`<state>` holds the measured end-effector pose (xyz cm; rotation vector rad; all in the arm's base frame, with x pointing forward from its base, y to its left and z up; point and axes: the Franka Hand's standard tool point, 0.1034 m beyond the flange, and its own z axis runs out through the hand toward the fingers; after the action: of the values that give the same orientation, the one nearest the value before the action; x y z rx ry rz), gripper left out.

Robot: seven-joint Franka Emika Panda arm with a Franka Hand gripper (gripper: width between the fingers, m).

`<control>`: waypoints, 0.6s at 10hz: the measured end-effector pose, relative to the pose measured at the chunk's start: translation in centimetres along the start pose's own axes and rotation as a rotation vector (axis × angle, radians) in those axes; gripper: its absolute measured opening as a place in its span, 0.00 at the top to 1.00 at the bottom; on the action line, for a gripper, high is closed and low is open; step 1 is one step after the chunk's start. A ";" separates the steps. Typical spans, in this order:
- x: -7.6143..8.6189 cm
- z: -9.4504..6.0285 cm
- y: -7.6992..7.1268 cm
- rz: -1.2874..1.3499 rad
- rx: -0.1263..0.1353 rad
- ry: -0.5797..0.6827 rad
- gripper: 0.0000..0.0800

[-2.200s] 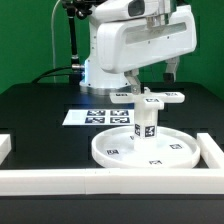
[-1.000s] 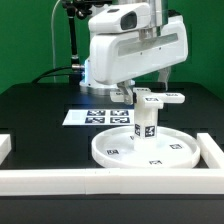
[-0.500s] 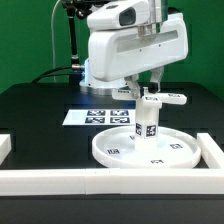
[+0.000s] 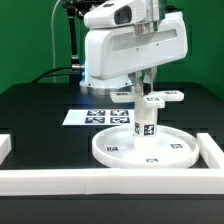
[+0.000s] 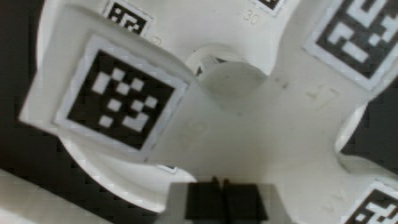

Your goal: Assemble round table

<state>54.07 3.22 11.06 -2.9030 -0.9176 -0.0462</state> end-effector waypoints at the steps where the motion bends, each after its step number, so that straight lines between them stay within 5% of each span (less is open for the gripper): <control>1: 0.0 0.0 0.0 -0.011 -0.001 0.000 1.00; 4: 0.5 -0.4 -0.6 -0.194 -0.020 -0.021 1.00; 6: 0.5 -0.2 -0.6 -0.200 -0.023 -0.026 0.72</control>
Offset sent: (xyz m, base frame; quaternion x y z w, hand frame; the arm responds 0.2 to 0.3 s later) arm -0.0073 0.0143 0.0082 0.0100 -0.0205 -0.1616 0.9866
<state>54.11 3.95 11.38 -2.8280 -1.2159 -0.0344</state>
